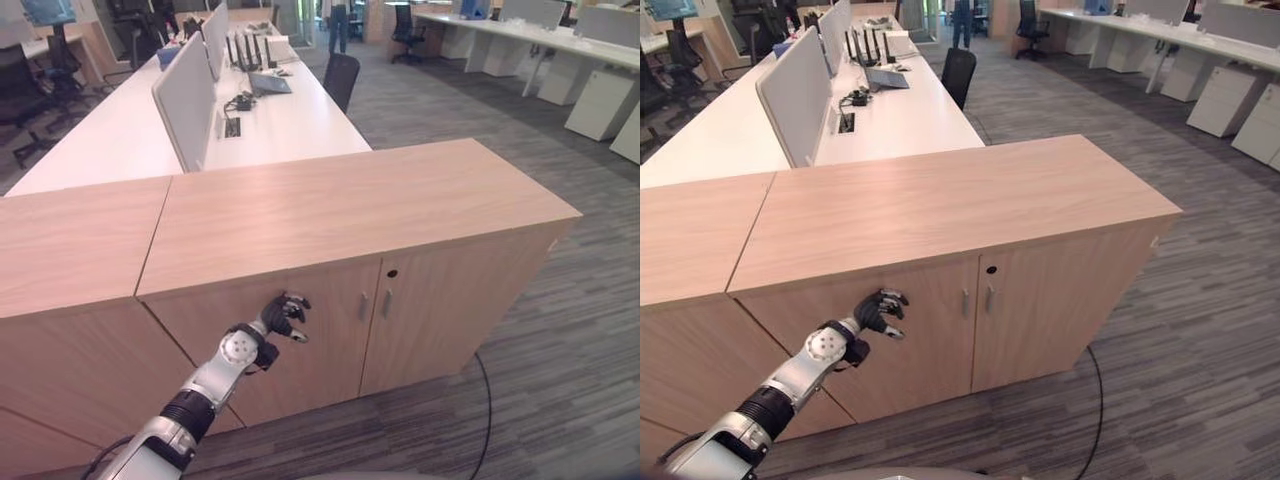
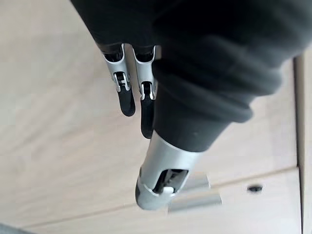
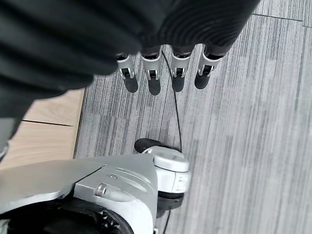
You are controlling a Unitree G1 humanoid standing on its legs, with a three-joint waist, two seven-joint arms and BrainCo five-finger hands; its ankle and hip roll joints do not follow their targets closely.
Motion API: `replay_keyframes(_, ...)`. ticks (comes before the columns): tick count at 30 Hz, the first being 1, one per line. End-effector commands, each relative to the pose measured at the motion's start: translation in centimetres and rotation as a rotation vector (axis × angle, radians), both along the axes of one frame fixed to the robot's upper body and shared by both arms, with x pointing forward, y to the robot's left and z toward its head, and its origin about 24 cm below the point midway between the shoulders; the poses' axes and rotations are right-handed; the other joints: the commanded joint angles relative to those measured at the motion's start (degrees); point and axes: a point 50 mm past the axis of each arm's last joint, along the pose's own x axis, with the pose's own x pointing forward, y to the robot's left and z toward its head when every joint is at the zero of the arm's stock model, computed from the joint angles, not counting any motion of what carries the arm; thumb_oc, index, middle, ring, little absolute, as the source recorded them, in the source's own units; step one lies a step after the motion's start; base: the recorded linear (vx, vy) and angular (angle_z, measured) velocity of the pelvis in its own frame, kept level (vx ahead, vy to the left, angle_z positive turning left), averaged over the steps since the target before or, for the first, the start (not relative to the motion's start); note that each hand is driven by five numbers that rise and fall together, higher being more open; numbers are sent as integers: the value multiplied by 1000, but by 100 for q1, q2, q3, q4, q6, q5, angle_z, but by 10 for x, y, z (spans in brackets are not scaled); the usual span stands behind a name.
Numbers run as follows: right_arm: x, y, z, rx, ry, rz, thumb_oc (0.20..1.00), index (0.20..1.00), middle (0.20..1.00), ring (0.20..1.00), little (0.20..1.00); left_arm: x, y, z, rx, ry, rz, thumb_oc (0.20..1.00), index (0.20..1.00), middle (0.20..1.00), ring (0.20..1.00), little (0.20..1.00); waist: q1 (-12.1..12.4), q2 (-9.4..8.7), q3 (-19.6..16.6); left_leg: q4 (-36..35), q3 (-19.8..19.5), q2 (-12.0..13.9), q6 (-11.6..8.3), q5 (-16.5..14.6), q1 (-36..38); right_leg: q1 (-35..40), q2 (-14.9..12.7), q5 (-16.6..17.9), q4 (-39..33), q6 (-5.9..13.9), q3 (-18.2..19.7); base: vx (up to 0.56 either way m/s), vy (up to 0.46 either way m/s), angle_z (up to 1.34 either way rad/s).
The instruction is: Put the empty folder in the office cabinet
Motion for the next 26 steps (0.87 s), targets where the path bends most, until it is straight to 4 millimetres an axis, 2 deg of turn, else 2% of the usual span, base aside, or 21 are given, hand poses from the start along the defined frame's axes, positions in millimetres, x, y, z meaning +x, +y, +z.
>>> replay_keyframes(1, -1, 7, -2, 19, 13, 13, 1000, 1000, 1000, 1000, 1000, 48, 51, 68, -25, -305, 315, 1000, 1000, 1000, 1000, 1000, 43, -64, -147, 80, -295, 98, -157, -459, 109, 200, -300, -387, 45, 570, -192, 0, 0, 0)
replay_keyframes(2, 1, 8, -2, 24, 6, 14, 1000, 1000, 1000, 1000, 1000, 44, 51, 63, -41, -288, 317, 1000, 1000, 1000, 1000, 1000, 58, -72, -145, 80, -299, 97, -155, -457, 102, 198, -304, -385, 45, 571, -200, -4, 8, 5)
replay_keyframes(6, 4, 13, -3, 29, 4, 26, 1000, 1000, 1000, 1000, 1000, 10, 57, 19, -213, -116, 356, 1000, 1000, 1000, 1000, 1000, 145, -78, -162, 80, -313, 93, -144, -468, 103, 211, -309, -393, 45, 573, -236, 9, 4, 2)
replay_keyframes(12, 8, 16, -3, 20, 11, 22, 1000, 1000, 1000, 1000, 1000, -40, 53, -43, -363, 142, 472, 1000, 1000, 1000, 1000, 1000, 285, -108, -152, 80, -405, 91, -129, -461, 77, 216, -306, -415, 45, 562, -322, 10, -9, 4)
replay_keyframes(14, 12, 13, -2, 12, 3, 10, 1000, 1000, 1000, 1000, 1000, -61, 52, -64, -404, 241, 526, 1000, 1000, 1000, 1000, 1000, 337, -124, -127, 80, -445, 85, -129, -443, 51, 212, -305, -412, 45, 556, -366, -1, -11, 8)
replay_keyframes(15, 14, 12, -2, 11, -1, 4, 1000, 1000, 1000, 1000, 1000, -82, 51, -82, -419, 338, 562, 1000, 1000, 1000, 1000, 1000, 375, -127, -102, 80, -483, 88, -129, -429, 32, 206, -307, -408, 45, 554, -401, 4, -7, 16)
replay_keyframes(16, 14, 12, -2, 11, -1, 4, 1000, 1000, 1000, 1000, 1000, -82, 51, -82, -419, 338, 562, 1000, 1000, 1000, 1000, 1000, 373, -127, -102, 80, -484, 88, -129, -429, 32, 207, -307, -409, 45, 554, -402, 3, -4, 16)
replay_keyframes(17, 14, 11, -2, 8, 0, 3, 1000, 1000, 1000, 1000, 1000, -92, 51, -91, -416, 389, 587, 1000, 1000, 1000, 1000, 1000, 389, -127, -89, 80, -502, 88, -128, -419, 20, 206, -307, -409, 45, 552, -422, -4, -3, 11)
replay_keyframes(19, 15, 9, -1, 1, 0, 0, 1000, 1000, 1000, 1000, 1000, -118, 53, -111, -395, 510, 630, 1000, 1000, 1000, 1000, 1000, 419, -132, -63, 80, -532, 88, -131, -405, -6, 192, -299, -407, 45, 550, -446, -13, -3, 9)
replay_keyframes(20, 15, 8, -1, -3, 1, 1, 1000, 1000, 1000, 1000, 1000, -138, 55, -124, -355, 586, 660, 1000, 1000, 1000, 1000, 1000, 456, -147, -36, 80, -552, 84, -131, -394, -31, 182, -297, -408, 45, 547, -482, -15, 0, 9)
replay_keyframes(21, 15, 8, -1, -3, 1, 1, 1000, 1000, 1000, 1000, 1000, -138, 55, -124, -355, 585, 660, 1000, 1000, 1000, 1000, 1000, 455, -147, -36, 80, -553, 84, -131, -394, -32, 183, -297, -408, 45, 547, -484, -22, -5, 14)
replay_keyframes(22, 14, 7, -1, -6, -8, -16, 1000, 1000, 1000, 1000, 1000, -151, 63, -127, -321, 584, 695, 1000, 1000, 1000, 1000, 1000, 517, -180, 6, 80, -593, 82, -133, -389, -58, 173, -294, -417, 45, 543, -527, -10, -6, 14)
replay_keyframes(23, 14, 7, -1, -6, -8, -16, 1000, 1000, 1000, 1000, 1000, -151, 63, -127, -321, 584, 695, 1000, 1000, 1000, 1000, 1000, 515, -180, 5, 80, -595, 82, -133, -389, -58, 173, -294, -418, 45, 543, -529, -15, -13, 10)
replay_keyframes(26, 22, 4, 1, -20, -47, -46, 1000, 1000, 1000, 1000, 1000, -174, 71, -136, -148, 649, 685, 1000, 1000, 1000, 1000, 1000, 621, -247, 65, 80, -666, 81, -144, -368, -116, 150, -298, -428, 45, 557, -610, -12, -14, 5)
